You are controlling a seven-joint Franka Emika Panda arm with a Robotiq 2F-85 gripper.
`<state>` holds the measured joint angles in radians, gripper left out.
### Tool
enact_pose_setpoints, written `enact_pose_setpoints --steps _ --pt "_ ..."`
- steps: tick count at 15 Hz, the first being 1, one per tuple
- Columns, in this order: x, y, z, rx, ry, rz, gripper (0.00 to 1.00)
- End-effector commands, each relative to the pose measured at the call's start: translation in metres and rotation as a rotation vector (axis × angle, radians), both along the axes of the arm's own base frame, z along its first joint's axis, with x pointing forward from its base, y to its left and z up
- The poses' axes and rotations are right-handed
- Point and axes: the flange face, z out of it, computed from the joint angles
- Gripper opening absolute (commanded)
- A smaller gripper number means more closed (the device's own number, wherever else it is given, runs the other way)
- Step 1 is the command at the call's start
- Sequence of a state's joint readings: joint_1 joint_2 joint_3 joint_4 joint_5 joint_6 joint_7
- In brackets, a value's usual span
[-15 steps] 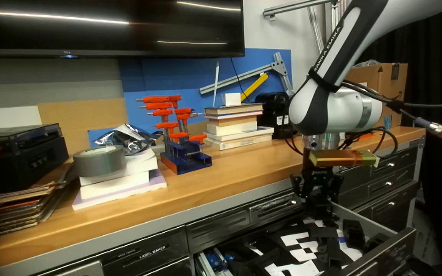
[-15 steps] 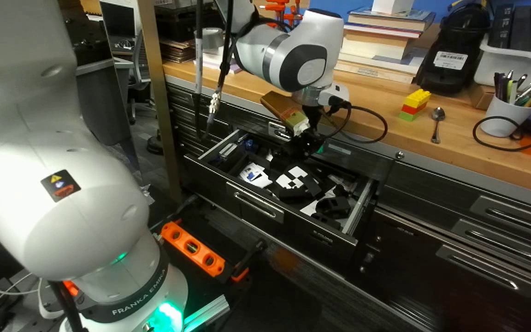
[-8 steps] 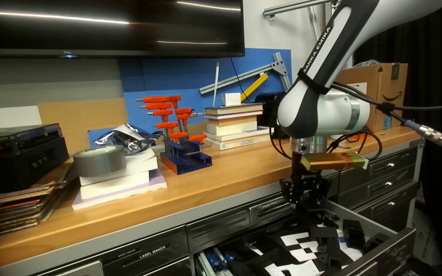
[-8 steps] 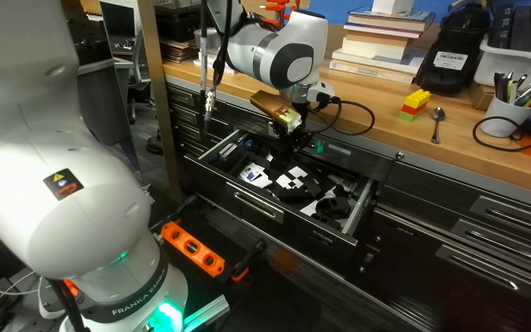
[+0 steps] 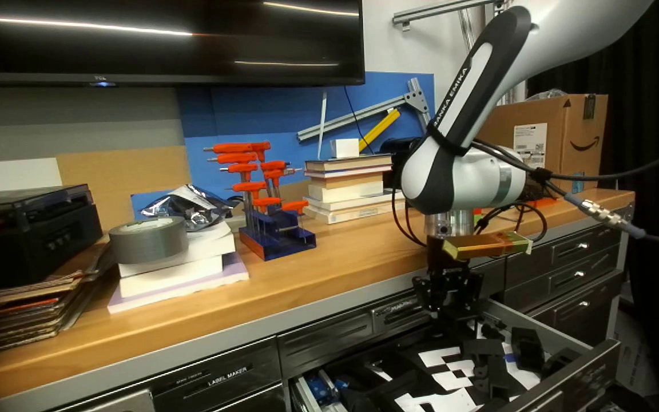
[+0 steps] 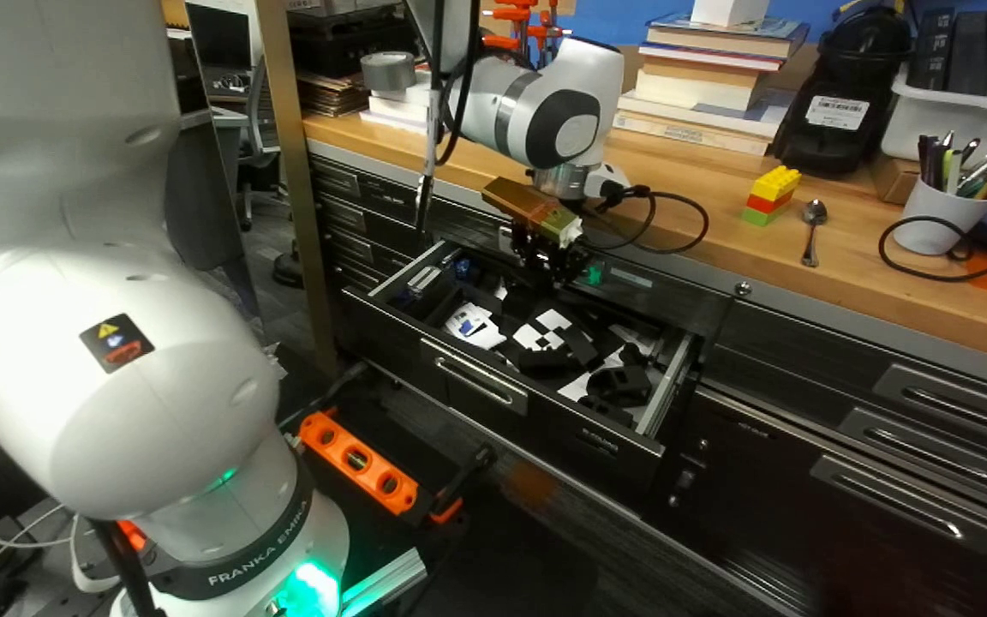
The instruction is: Put the black object in the top drawer
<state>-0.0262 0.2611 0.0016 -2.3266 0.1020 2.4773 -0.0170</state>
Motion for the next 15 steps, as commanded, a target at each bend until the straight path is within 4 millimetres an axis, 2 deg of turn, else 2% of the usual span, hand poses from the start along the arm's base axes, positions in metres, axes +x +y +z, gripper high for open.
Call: enact_pose_setpoints --steps 1,8,15 --pt "0.021 -0.003 -0.011 0.036 0.001 0.086 0.31" --pt "0.007 0.003 -0.037 0.04 -0.011 0.157 0.31" --pt "0.016 0.0 -0.051 0.067 0.018 0.174 0.31"
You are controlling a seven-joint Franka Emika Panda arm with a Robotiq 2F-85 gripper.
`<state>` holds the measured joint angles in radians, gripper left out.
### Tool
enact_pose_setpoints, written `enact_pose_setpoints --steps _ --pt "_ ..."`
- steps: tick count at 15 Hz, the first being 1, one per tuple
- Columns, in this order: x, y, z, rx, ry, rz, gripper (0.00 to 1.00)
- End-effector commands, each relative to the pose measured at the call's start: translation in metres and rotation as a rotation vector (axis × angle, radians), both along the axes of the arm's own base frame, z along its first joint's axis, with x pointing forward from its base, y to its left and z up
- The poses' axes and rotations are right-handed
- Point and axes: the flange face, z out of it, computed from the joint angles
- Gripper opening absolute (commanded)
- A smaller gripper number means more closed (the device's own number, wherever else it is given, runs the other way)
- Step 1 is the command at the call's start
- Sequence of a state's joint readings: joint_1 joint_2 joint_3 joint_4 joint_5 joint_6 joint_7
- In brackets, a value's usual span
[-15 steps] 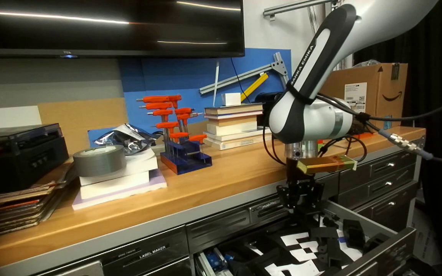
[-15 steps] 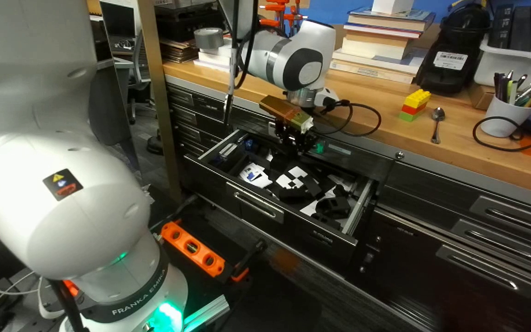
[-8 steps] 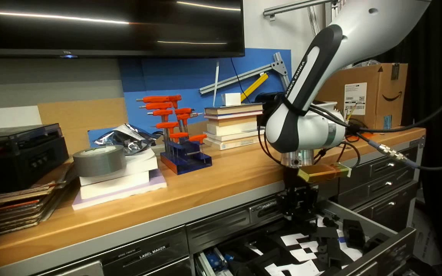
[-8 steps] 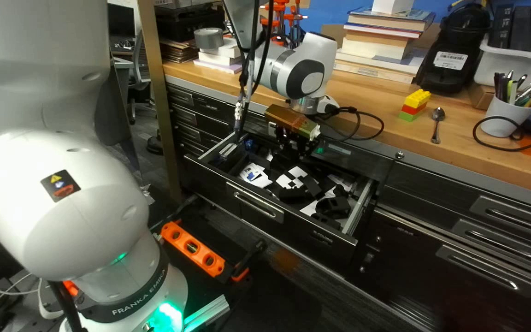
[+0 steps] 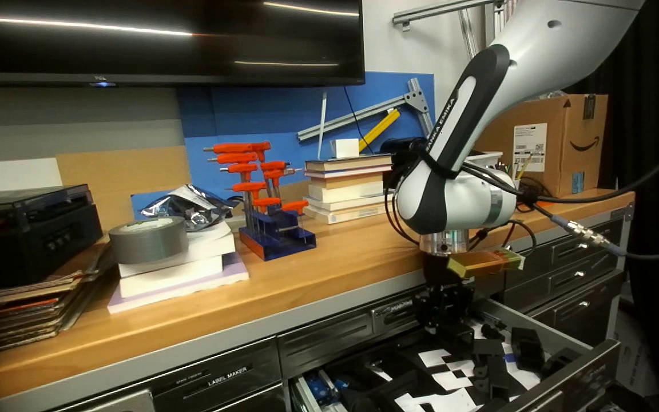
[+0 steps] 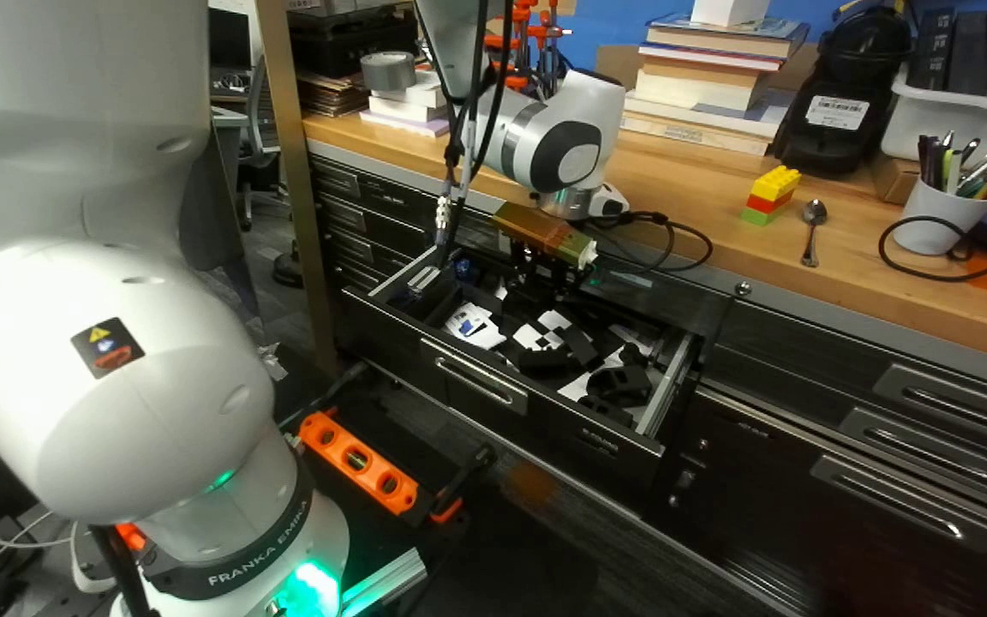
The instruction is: Put the black object in the top drawer
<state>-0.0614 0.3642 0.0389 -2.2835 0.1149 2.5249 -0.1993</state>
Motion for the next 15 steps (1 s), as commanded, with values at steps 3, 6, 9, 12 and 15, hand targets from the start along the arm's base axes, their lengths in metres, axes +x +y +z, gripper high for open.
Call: enact_pose_setpoints --steps 3,6,9,12,15 --pt "0.004 -0.001 -0.014 0.028 0.015 0.012 0.31" --pt "-0.016 -0.001 -0.007 0.01 -0.033 -0.008 0.31" --pt "-0.035 -0.001 -0.005 -0.008 -0.099 -0.025 0.31" --pt "-0.048 -0.001 -0.01 -0.018 -0.122 -0.025 0.31" --pt "-0.053 0.004 -0.02 -0.017 -0.081 -0.001 0.31"
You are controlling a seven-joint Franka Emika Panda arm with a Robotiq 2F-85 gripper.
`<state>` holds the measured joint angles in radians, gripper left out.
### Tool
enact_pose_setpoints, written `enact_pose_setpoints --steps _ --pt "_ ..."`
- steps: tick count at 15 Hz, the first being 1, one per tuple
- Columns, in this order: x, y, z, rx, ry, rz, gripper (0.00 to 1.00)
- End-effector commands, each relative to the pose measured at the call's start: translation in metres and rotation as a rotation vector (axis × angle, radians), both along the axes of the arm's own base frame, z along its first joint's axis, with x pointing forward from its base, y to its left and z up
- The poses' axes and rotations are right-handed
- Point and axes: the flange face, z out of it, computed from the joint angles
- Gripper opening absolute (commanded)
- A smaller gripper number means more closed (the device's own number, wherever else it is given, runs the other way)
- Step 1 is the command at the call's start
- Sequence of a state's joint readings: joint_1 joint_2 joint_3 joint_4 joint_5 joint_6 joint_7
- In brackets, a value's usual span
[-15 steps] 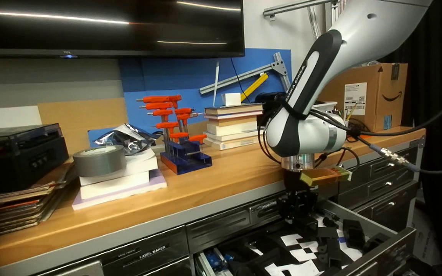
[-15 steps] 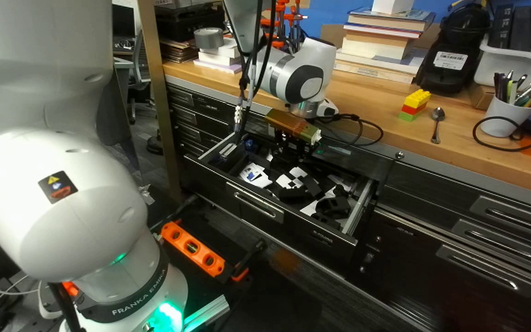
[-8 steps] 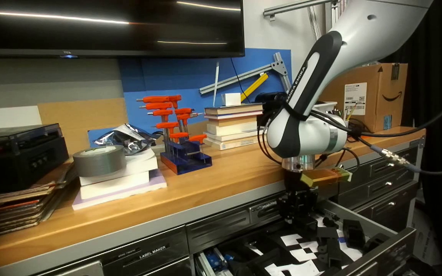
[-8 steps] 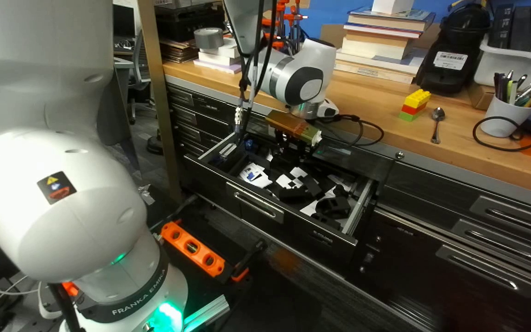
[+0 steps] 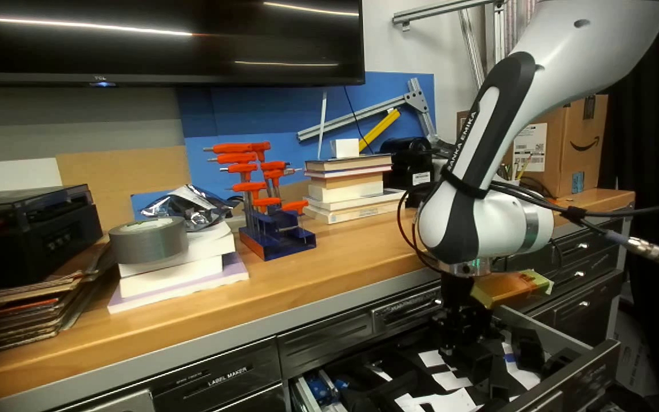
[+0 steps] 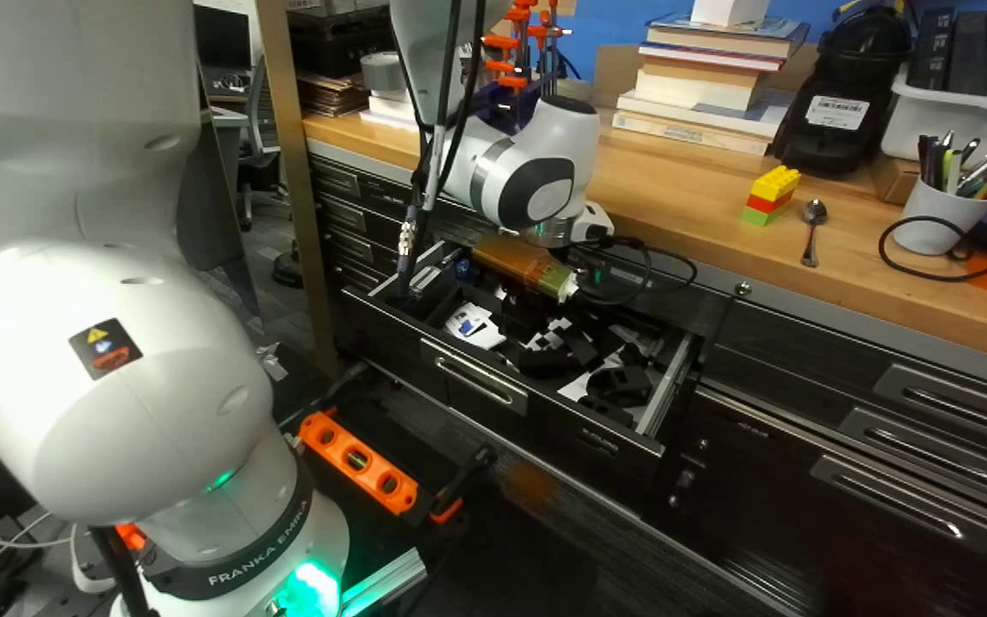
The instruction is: Put the black object in the top drawer
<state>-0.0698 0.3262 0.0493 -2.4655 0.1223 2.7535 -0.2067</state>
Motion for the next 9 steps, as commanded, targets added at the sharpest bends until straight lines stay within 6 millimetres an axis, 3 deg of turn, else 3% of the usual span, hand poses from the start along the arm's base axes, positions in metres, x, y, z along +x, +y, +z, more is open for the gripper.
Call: enact_pose_setpoints --steps 1,9 --pt "-0.006 0.008 -0.002 0.005 0.013 0.017 0.31" --pt "0.006 0.028 0.0 0.026 0.018 0.048 0.31"
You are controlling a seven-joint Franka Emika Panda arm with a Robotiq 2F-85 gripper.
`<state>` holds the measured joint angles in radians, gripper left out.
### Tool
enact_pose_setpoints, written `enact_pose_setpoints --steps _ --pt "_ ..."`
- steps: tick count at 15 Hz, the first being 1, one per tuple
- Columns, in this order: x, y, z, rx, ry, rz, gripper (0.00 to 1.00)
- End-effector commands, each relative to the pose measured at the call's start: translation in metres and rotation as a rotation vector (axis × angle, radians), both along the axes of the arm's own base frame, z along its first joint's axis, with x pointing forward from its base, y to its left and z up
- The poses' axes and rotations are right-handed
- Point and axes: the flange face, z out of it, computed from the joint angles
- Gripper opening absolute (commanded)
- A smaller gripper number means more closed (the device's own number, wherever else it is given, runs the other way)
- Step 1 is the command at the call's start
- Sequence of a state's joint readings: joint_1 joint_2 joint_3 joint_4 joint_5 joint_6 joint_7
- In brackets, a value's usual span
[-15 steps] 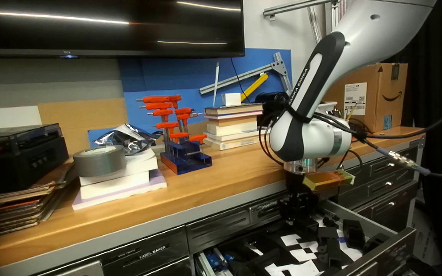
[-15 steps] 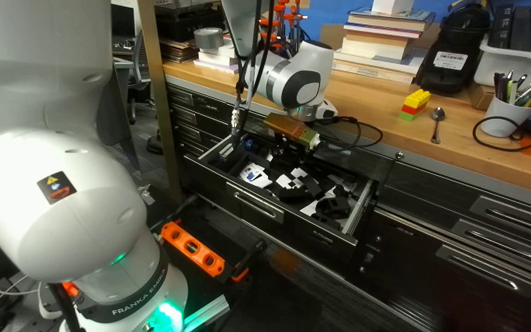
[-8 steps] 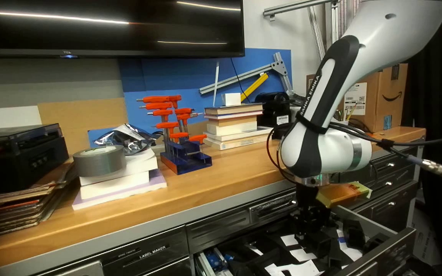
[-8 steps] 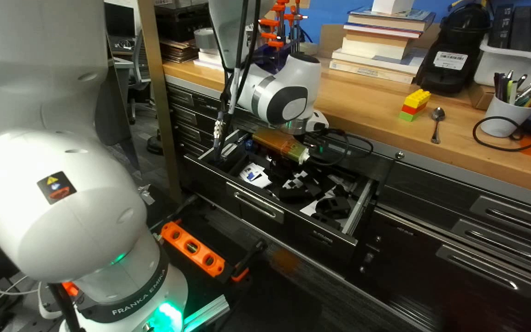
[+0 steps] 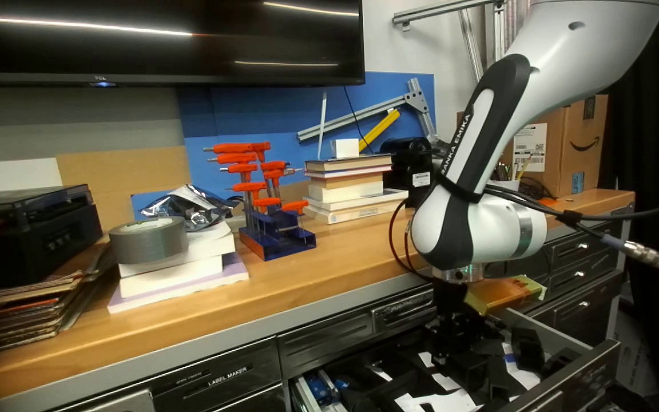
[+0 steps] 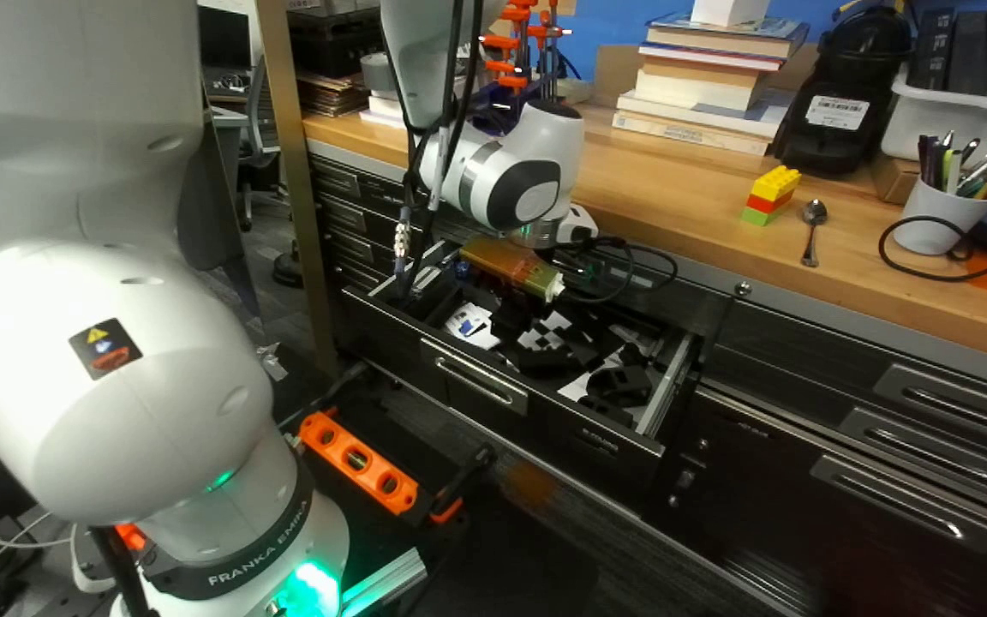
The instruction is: Put the black object in the top drawer
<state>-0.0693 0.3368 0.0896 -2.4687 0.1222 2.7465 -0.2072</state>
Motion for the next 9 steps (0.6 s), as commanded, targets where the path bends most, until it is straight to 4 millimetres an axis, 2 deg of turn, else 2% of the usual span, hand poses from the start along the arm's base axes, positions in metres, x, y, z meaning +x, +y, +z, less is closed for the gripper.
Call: enact_pose_setpoints --steps 1,9 --pt "0.0123 0.009 0.0071 0.011 -0.002 0.011 0.31" --pt "0.0223 0.0126 0.0096 0.011 0.01 0.01 0.31"
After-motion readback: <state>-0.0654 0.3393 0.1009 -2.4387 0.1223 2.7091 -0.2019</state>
